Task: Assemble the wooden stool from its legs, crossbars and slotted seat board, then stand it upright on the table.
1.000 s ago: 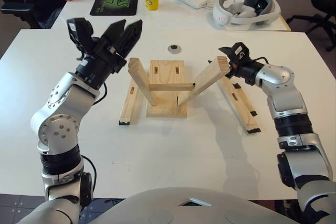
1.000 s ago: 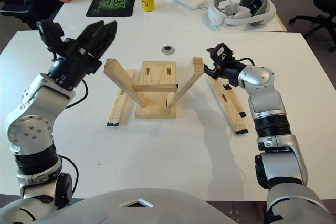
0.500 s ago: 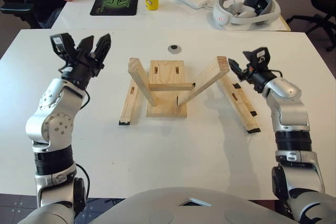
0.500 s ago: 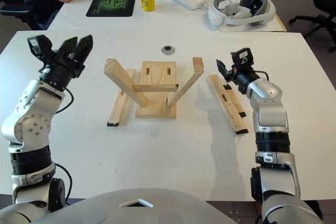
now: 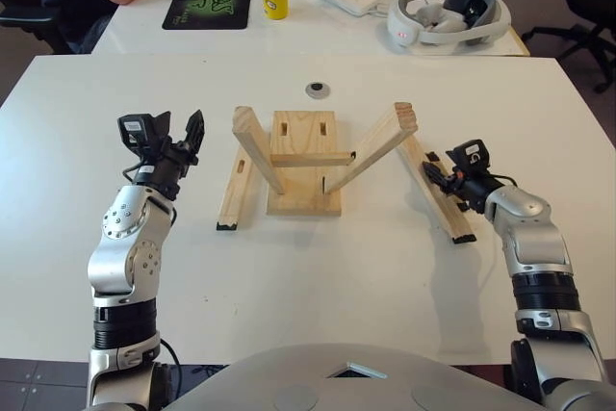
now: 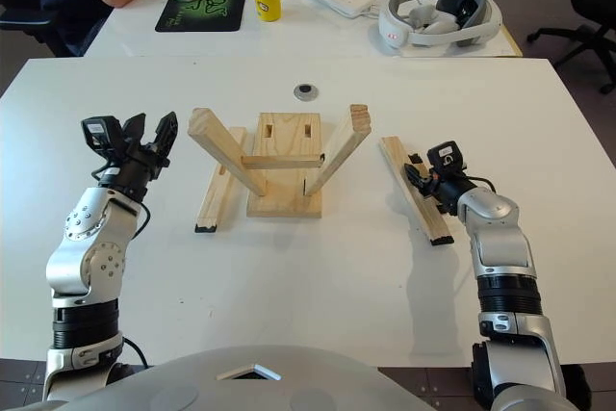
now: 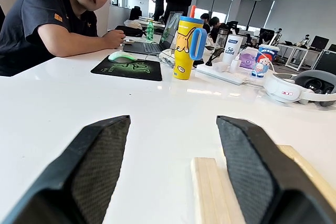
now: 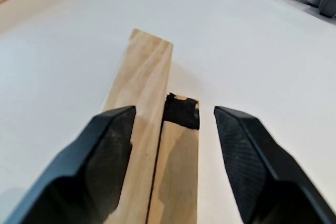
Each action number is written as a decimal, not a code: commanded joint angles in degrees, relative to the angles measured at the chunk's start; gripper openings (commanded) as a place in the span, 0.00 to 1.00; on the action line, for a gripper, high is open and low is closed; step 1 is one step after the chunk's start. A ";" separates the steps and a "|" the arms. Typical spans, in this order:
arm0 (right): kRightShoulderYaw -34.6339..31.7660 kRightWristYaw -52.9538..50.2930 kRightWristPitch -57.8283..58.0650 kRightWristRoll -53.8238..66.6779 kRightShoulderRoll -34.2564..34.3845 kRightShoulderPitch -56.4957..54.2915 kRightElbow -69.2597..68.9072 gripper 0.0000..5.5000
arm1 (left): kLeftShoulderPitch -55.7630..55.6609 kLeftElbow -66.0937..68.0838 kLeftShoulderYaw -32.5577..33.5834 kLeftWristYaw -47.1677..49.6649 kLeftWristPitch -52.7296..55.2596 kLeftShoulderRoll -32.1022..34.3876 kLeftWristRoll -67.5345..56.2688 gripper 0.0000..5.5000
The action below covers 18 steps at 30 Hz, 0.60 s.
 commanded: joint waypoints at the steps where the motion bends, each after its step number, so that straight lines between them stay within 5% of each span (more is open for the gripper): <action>1: -0.23 0.09 -0.38 0.23 0.09 -3.25 -0.56 0.50 | -0.86 1.72 -0.37 -0.19 -0.89 -1.04 1.92 0.55; 18: -2.07 6.93 10.31 2.94 -6.87 -3.25 -1.99 0.50 | 1.30 -0.26 -1.77 -0.43 -1.18 -3.55 6.08 0.55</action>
